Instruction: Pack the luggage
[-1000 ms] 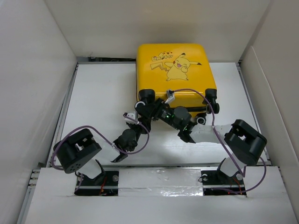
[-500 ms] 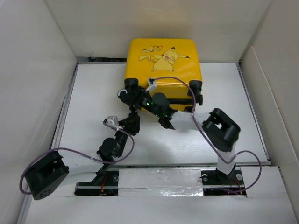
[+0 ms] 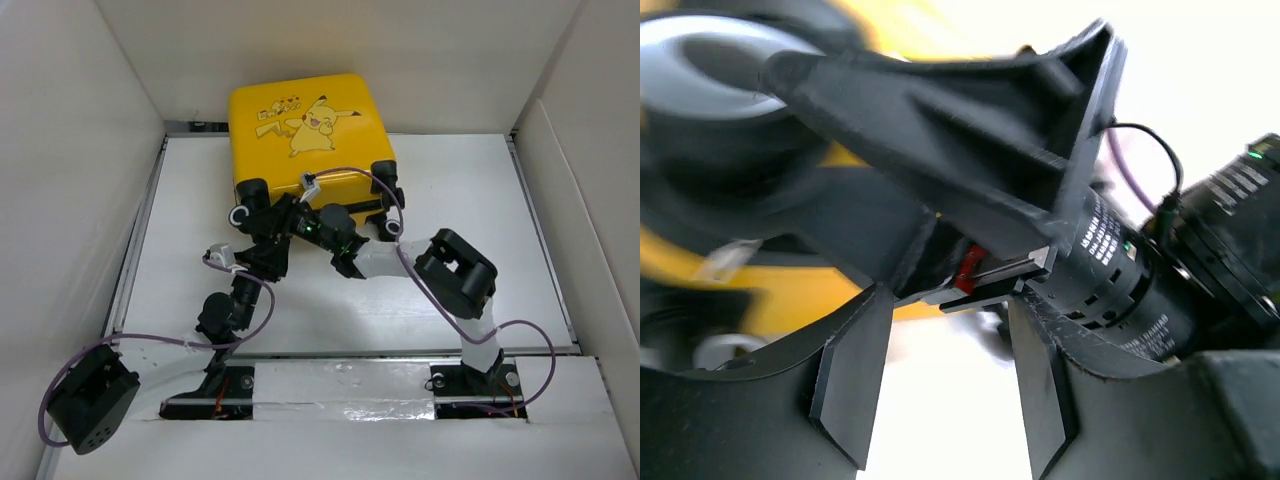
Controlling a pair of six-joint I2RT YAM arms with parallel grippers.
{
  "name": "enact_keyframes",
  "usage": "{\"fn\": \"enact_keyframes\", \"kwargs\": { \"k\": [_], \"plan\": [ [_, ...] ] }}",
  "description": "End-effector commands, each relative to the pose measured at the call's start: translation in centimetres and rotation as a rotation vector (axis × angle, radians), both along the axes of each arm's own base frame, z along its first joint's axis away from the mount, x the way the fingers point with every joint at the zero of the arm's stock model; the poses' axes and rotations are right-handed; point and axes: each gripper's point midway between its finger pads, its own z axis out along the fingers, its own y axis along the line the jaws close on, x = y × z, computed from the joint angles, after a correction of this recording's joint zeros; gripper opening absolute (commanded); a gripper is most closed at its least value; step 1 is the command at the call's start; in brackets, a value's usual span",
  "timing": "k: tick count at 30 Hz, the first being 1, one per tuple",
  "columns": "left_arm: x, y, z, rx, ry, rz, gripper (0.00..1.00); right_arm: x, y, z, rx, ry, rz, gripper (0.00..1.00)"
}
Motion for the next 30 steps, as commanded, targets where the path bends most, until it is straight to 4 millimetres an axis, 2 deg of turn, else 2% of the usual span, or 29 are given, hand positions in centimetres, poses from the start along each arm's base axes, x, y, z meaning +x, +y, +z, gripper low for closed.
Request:
{"fn": "enact_keyframes", "kwargs": {
  "k": [1,2,4,5,6,7,8,9,10,11,12,13,14,15,16,17,18,19,20,21,23,24,26,28,29,30],
  "plan": [
    [-2.5,5.3,3.7,-0.227,-0.206,0.094,0.45,-9.9,-2.8,13.1,0.283,-0.280,0.215,0.82],
    [-2.4,5.0,2.9,-0.209,-0.181,0.085,0.45,-9.9,-3.0,12.7,0.257,-0.277,0.201,1.00],
    [-2.7,5.2,3.8,-0.225,-0.198,0.077,0.47,-10.7,-3.8,12.8,0.211,-0.322,0.183,1.00],
    [-2.2,4.7,2.3,-0.173,-0.140,0.076,0.49,-10.6,-3.8,12.0,0.162,-0.315,0.177,1.00],
    [-2.7,5.1,4.1,-0.224,-0.177,0.073,0.53,-10.9,-3.9,11.7,0.123,-0.354,0.164,1.00],
    [-2.8,5.3,4.4,-0.236,-0.181,0.077,0.56,-10.9,-4.3,10.7,0.082,-0.355,0.149,1.00],
    [-2.7,5.2,4.1,-0.222,-0.161,0.077,0.59,-11.0,-5.3,11.2,0.053,-0.389,0.120,1.00],
    [-3.3,5.7,5.7,-0.272,-0.190,0.068,0.66,-11.2,-5.9,10.9,0.026,-0.397,0.113,1.00],
    [-3.1,5.8,5.8,-0.272,-0.167,0.078,0.69,-11.4,-6.5,10.7,0.002,-0.410,0.103,1.00],
    [-2.7,6.2,5.9,-0.258,-0.121,0.113,0.71,-12.0,-8.1,10.3,-0.038,-0.413,0.085,0.99],
    [-2.8,6.5,6.5,-0.278,-0.118,0.125,0.74,-11.2,-9.3,10.0,-0.092,-0.468,0.039,0.91],
    [-2.6,6.8,6.4,-0.292,-0.093,0.141,0.75,-9.4,-11.2,9.9,-0.136,-0.478,-0.031,0.78],
    [-2.2,7.0,5.8,-0.276,-0.056,0.164,0.75,-7.8,-13.2,8.7,-0.215,-0.452,-0.097,0.28],
    [-2.0,6.9,6.0,-0.275,-0.040,0.172,0.74,-7.4,-15.9,10.1,-0.257,-0.532,-0.160,0.10],
    [-1.7,7.0,5.9,-0.278,-0.024,0.182,0.74,-6.1,-17.9,10.1,-0.338,-0.554,-0.223,0.02],
    [-1.4,6.8,5.6,-0.268,-0.007,0.188,0.74,-3.3,-21.4,6.9,-0.562,-0.473,-0.350,0.01],
    [-0.9,6.4,5.3,-0.249,0.019,0.190,0.73,-2.1,-24.2,8.6,-0.655,-0.524,-0.473,0.08],
    [-0.5,6.4,5.3,-0.243,0.034,0.199,0.74,-1.1,-26.3,8.3,-0.738,-0.514,-0.553,0.21],
    [-0.1,6.2,5.0,-0.230,0.054,0.201,0.74,-0.1,-28.8,7.6,-0.833,-0.484,-0.644,0.56],
    [0.4,5.9,5.2,-0.217,0.075,0.208,0.75,0.8,-31.3,6.6,-0.923,-0.455,-0.695,0.73],
    [1.0,6.2,4.7,-0.200,0.118,0.243,0.79,1.9,-33.2,5.3,-0.989,-0.426,-0.716,1.00],
    [1.4,6.4,5.2,-0.194,0.120,0.264,0.80,2.9,-34.5,4.7,-1.025,-0.409,-0.725,1.00],
    [1.6,7.2,4.8,-0.172,0.157,0.314,0.82,3.8,-34.1,3.2,-1.064,-0.394,-0.662,1.00],
    [1.3,7.9,5.6,-0.180,0.150,0.340,0.86,4.5,-33.8,2.6,-1.087,-0.387,-0.628,1.00],
    [1.2,8.3,5.2,-0.169,0.161,0.360,0.87,4.9,-33.6,1.0,-1.115,-0.358,-0.593,1.00],
    [1.0,8.6,5.5,-0.173,0.154,0.363,0.88,5.2,-33.3,0.5,-1.134,-0.378,-0.571,1.00]
  ]
}}
